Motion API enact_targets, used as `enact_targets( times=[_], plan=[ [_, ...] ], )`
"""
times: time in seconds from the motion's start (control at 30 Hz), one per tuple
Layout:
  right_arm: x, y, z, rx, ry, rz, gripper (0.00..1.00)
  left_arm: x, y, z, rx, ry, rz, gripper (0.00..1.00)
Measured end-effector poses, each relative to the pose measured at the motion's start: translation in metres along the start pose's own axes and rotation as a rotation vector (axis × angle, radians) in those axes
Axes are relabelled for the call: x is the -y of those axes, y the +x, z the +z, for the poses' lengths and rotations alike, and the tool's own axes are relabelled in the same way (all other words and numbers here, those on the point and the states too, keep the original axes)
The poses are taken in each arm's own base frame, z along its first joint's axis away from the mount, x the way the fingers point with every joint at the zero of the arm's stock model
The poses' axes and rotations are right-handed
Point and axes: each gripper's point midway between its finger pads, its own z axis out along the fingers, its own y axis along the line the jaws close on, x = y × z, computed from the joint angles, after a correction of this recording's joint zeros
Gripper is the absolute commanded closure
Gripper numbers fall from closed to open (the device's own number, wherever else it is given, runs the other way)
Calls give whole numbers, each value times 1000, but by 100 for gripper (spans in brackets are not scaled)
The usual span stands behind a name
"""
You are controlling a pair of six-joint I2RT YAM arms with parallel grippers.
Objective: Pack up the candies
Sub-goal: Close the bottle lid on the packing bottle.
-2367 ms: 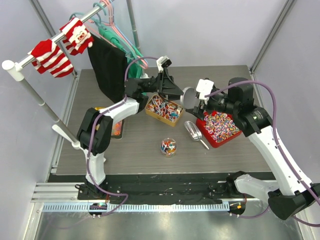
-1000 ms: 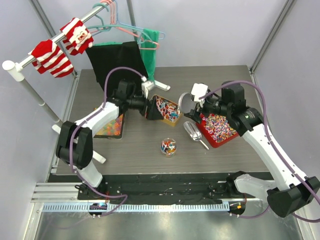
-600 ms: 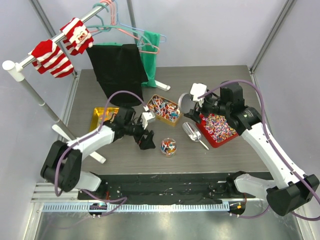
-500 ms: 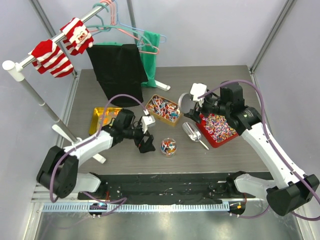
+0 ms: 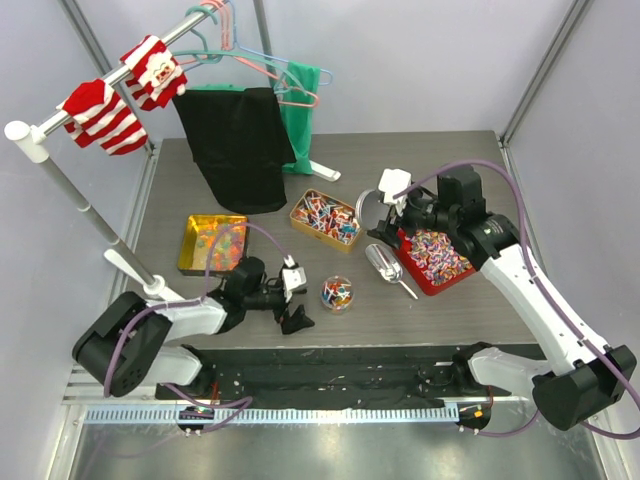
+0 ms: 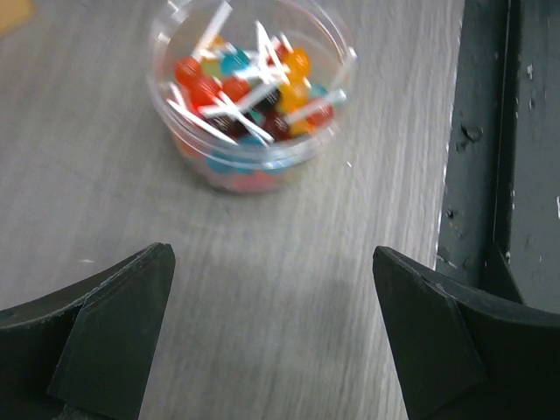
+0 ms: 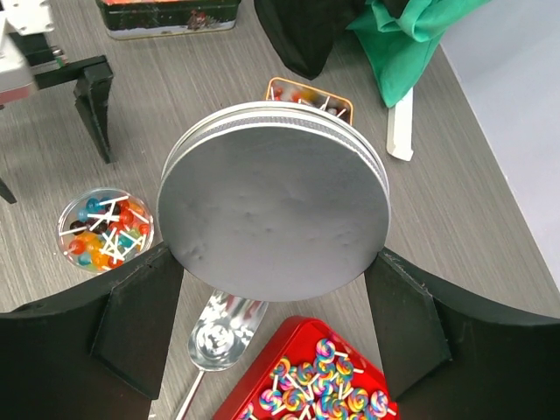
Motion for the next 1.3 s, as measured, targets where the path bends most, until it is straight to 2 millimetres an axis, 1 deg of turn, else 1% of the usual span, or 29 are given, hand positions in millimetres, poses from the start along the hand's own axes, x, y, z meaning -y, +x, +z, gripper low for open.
enact_targets(
  times=[0.1, 0.17, 0.23, 0.33, 0.5, 0.63, 0.87, 0.93, 1.0, 1.03, 1.13, 1.17, 1.2, 1.23, 1.3],
  plan=[
    [-4, 5, 1, -13, -11, 9, 39, 9, 17, 4, 6, 24, 15, 0],
    [-7, 10, 2, -25, -22, 14, 39, 9, 16, 8, 23, 29, 31, 0],
    [-11, 15, 3, -38, -32, 19, 39, 4, 9, 13, 62, 28, 59, 0],
    [-17, 23, 5, -63, -54, 27, 39, -1, 5, 22, 105, 25, 85, 0],
    [-28, 45, 13, -116, -96, 52, 39, -7, 11, 39, 150, 34, 86, 0],
    [-37, 63, 18, -157, -128, 76, 40, -12, 7, 51, 206, 48, 83, 0],
    [-51, 75, 25, -196, -170, 68, 40, -15, -2, 66, 249, 75, 77, 0],
    [-57, 78, 30, -211, -190, 64, 40, -15, -3, 68, 252, 81, 76, 3],
    [-64, 84, 36, -236, -210, 60, 40, -14, -4, 71, 255, 87, 78, 9],
    [-69, 87, 40, -250, -224, 57, 40, -13, -5, 71, 255, 89, 79, 15],
    [-83, 99, 49, -295, -266, 48, 40, -11, -5, 72, 256, 95, 86, 23],
    [-87, 102, 51, -306, -275, 45, 40, -11, -5, 72, 255, 96, 88, 24],
    [-90, 105, 54, -321, -284, 42, 40, -11, -5, 73, 256, 96, 92, 24],
    [-93, 107, 55, -329, -292, 38, 40, -10, -5, 73, 256, 97, 95, 22],
    [-98, 111, 58, -347, -307, 23, 40, -9, -5, 73, 256, 99, 103, 13]
  ],
)
